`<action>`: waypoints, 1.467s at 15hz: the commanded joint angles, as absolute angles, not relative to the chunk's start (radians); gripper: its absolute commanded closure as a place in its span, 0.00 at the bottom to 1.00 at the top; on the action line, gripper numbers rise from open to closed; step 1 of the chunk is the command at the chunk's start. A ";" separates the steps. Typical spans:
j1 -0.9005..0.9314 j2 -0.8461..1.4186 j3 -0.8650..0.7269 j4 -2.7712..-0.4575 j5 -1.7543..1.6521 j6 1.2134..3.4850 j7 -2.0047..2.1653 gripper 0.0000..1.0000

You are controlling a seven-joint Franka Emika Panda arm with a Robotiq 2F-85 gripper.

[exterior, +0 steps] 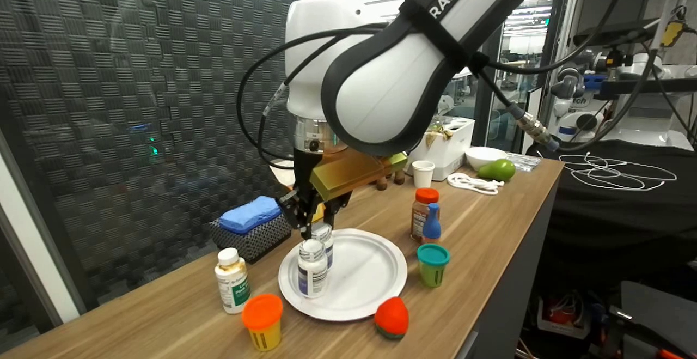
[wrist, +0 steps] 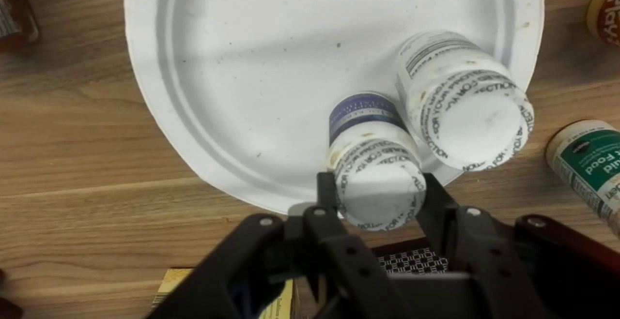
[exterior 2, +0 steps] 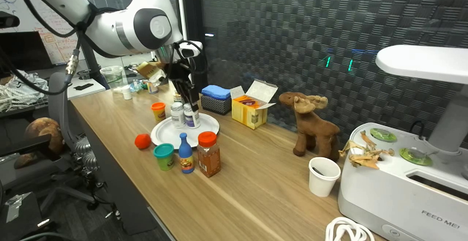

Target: Put the bottles and the red object on the plate

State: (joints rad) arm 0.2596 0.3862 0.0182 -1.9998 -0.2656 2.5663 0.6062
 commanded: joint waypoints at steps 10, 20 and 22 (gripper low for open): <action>0.289 0.213 -0.079 -2.052 -0.364 2.544 0.665 0.00; 0.102 -0.011 -0.066 -2.208 -0.415 2.319 0.664 0.00; 0.084 -0.004 -0.050 -2.236 -0.377 2.323 0.614 0.00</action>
State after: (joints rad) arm 0.1184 0.0195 -0.0888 -2.1850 -0.4290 2.3312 0.6758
